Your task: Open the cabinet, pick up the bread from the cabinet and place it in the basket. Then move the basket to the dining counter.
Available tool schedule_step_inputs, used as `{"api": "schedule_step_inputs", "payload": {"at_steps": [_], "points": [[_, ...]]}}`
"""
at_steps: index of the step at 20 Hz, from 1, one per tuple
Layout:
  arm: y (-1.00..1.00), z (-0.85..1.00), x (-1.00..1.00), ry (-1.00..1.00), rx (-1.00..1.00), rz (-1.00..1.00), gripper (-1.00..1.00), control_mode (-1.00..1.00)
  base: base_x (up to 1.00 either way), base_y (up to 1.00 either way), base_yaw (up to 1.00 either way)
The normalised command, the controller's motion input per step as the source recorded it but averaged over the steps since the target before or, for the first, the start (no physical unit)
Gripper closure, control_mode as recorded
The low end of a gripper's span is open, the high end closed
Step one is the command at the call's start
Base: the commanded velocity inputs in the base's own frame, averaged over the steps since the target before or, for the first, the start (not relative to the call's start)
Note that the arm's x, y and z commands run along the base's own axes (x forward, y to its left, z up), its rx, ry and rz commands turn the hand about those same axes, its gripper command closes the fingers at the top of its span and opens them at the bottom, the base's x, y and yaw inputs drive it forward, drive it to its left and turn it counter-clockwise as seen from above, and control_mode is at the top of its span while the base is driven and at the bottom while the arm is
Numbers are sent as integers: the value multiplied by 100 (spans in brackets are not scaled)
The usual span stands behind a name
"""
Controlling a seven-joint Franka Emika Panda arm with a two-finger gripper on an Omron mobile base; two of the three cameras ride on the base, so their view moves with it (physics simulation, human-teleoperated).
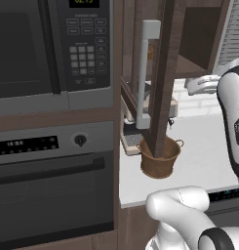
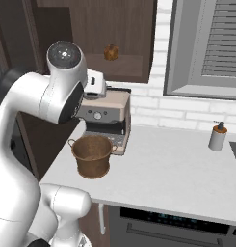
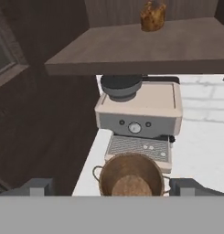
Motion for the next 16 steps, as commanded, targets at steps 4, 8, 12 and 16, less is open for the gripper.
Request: {"api": "schedule_step_inputs", "payload": {"at_steps": [4,8,12,16], "points": [[-11,-1,65,1,0,-14,-100,-100,0,0,0],[-2,-1,64,-9,-9,-5,-100,-100,0,0,0],[0,18,43,-5,-10,-3,-100,-100,0,0,0],[0,30,6,0,0,-3,-100,-100,0,0,0]]}}
